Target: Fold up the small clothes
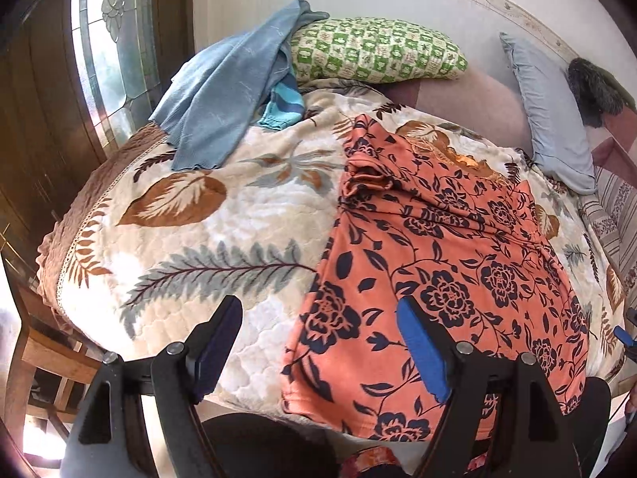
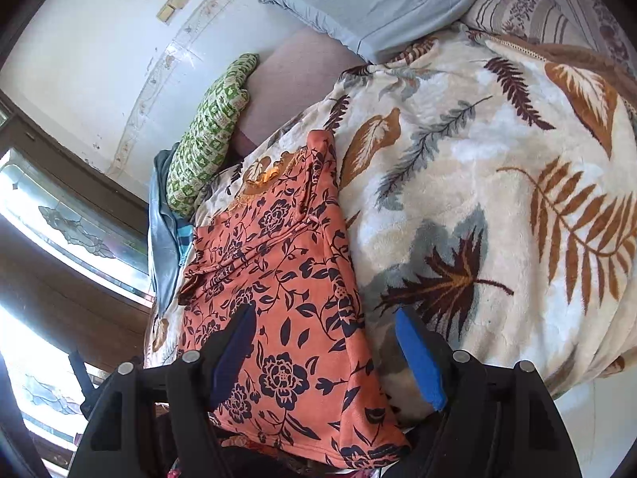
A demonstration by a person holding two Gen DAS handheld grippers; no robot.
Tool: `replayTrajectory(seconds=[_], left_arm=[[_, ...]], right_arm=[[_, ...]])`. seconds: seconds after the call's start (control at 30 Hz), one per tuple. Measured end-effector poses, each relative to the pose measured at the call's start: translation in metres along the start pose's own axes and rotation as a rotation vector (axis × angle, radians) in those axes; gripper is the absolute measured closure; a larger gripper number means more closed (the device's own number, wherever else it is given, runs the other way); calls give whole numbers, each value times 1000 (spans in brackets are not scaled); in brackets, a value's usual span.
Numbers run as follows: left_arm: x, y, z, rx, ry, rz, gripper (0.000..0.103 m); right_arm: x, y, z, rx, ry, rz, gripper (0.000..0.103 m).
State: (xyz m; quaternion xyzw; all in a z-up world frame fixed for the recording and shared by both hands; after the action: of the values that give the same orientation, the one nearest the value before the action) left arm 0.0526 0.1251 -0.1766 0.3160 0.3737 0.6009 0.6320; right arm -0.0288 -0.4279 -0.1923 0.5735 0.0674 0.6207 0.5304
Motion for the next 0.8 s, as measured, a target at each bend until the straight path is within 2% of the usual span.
replayTrajectory(seconds=[0.17,0.3,0.47,0.53,0.7,0.73,0.77,0.8], left_arm=[[18,-17,-9,58,23,10,23],[25,-34,-13,120,58,-46,23],[27,-49,-20,176,31,-72,23],[26,-60,-26,232,29,-124,23],[20,-81,-39,308,20,-176,23],[19,-85,-41,321,19,-181,25],[19,-89,-41,335,18,-180,33],[18,-93,-42,350,18,-179,45]], right_arm=[[-8,-14,-9,72,-15,-40,29],[-14,-26,-16,126,-39,-30,29],[-9,-49,-29,206,-25,-54,29],[-6,-58,-33,231,-13,-76,29],[0,-69,-36,251,5,-98,29],[1,-70,-35,254,8,-104,29],[1,-70,-35,254,9,-110,29],[1,-70,-34,253,10,-114,29]])
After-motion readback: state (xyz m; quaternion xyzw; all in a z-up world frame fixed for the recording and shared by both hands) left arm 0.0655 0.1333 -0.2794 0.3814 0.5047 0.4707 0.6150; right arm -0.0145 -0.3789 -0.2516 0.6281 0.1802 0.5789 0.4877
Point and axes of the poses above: each gripper's, at about its wrist camera, not at the fingertips, and y roughly against the way its jaws point, x to its left, z to its top, the point moved 2 cm from there along -y, roughly the way its jaws point, and after that the axes turned 7 degrees about x, right-handed, at the moved point
